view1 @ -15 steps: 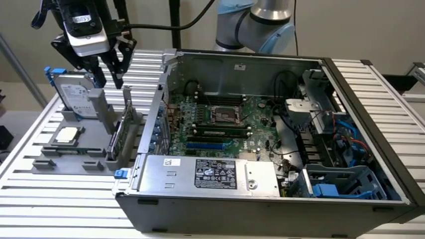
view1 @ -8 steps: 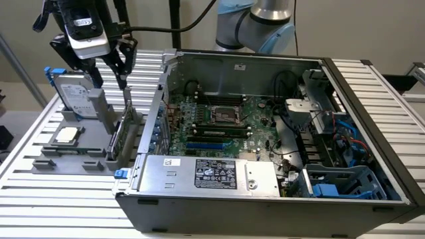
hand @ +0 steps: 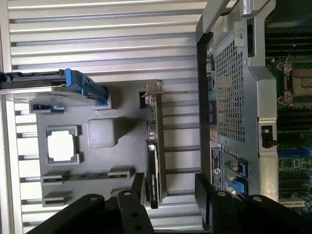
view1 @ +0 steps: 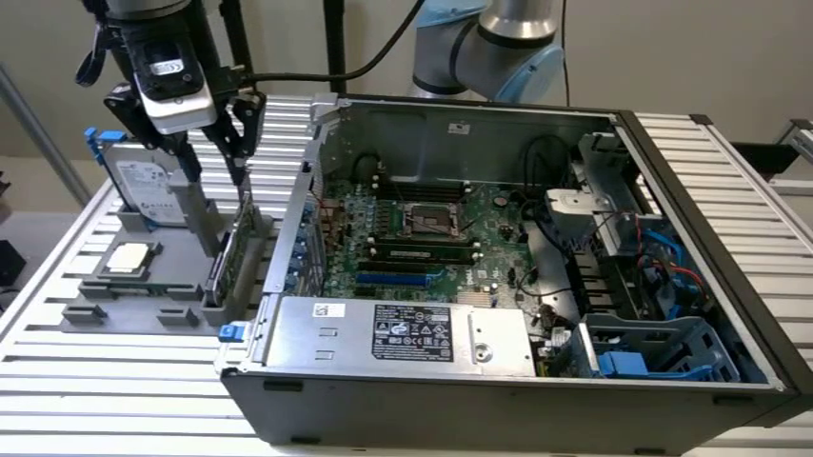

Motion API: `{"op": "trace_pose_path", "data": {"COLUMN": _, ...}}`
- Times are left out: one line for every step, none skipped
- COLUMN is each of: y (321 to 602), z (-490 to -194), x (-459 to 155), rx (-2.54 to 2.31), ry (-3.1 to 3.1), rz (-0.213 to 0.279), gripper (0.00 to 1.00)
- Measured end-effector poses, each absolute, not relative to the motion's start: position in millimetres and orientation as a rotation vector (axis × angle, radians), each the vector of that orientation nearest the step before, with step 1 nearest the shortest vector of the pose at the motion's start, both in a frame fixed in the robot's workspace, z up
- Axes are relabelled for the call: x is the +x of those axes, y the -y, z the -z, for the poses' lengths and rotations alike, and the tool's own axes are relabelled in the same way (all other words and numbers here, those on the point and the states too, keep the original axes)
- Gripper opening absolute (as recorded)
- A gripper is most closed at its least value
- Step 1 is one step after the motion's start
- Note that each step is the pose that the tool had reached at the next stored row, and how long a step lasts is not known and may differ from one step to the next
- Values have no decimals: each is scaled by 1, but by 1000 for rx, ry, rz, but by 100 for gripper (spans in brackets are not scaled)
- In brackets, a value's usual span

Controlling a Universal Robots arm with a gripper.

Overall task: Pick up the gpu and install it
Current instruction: 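Pick up the gpu and move the gpu toward the slot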

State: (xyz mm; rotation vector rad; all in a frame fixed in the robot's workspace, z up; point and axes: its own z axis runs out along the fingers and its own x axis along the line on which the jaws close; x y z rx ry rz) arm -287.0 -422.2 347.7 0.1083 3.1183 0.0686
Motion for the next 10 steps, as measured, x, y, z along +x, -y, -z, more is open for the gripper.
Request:
{"op": "trace_pose_path", "data": {"y": 422, "z": -346, "x": -287, "rx": 108, "ry": -3118, "rz": -68, "gripper": 100}}
{"op": "trace_pose_path", "data": {"y": 422, "z": -344, "x": -287, "rx": 108, "ry": -3118, "rz": -69, "gripper": 100}}
{"op": "trace_pose_path", "data": {"y": 423, "z": -342, "x": -287, "rx": 108, "ry": -3118, "rz": -69, "gripper": 100}}
{"op": "trace_pose_path", "data": {"y": 423, "z": -340, "x": -287, "rx": 107, "ry": -3118, "rz": -69, "gripper": 100}}
{"op": "trace_pose_path", "data": {"y": 424, "z": -339, "x": -288, "rx": 107, "ry": -3118, "rz": -69, "gripper": 100}}
{"op": "trace_pose_path", "data": {"y": 424, "z": -337, "x": -288, "rx": 107, "ry": -3118, "rz": -69, "gripper": 100}}
{"op": "trace_pose_path", "data": {"y": 425, "z": -335, "x": -288, "rx": 106, "ry": -3118, "rz": -69, "gripper": 100}}
{"op": "trace_pose_path", "data": {"y": 426, "z": -333, "x": -288, "rx": 106, "ry": -3119, "rz": -69, "gripper": 100}}
{"op": "trace_pose_path", "data": {"y": 427, "z": -331, "x": -289, "rx": 105, "ry": -3119, "rz": -69, "gripper": 100}}
{"op": "trace_pose_path", "data": {"y": 428, "z": -330, "x": -289, "rx": 105, "ry": -3119, "rz": -68, "gripper": 100}}
